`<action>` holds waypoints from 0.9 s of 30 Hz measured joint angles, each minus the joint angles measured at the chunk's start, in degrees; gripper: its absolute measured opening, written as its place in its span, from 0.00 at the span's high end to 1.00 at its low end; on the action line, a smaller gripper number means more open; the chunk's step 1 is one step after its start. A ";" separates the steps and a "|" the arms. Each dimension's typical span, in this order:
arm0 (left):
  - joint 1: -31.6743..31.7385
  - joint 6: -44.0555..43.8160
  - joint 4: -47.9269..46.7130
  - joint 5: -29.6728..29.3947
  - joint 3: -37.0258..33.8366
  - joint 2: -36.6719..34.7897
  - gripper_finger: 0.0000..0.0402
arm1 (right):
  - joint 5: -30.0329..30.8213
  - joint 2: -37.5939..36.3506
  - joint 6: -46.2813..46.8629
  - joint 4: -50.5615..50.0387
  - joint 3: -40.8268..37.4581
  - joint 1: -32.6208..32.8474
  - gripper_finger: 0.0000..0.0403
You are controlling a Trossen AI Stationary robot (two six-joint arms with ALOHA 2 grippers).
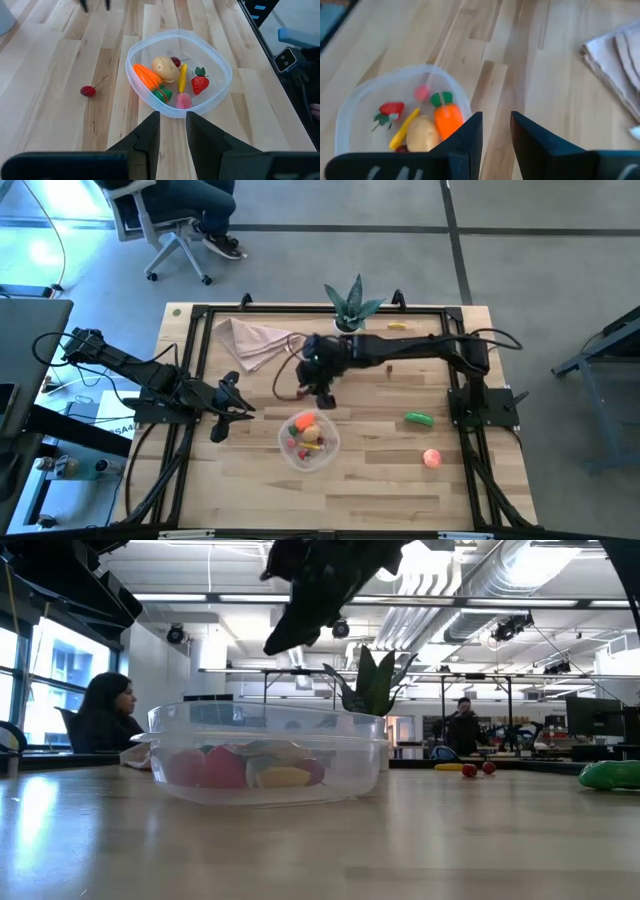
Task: Pick and placing Produce into tupperware
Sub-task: Put the bottom left cherry into the transparent container
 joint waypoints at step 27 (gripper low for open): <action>0.00 0.00 0.00 0.01 0.00 0.01 0.79 | -13.17 0.10 -1.44 13.19 -21.01 -7.14 0.77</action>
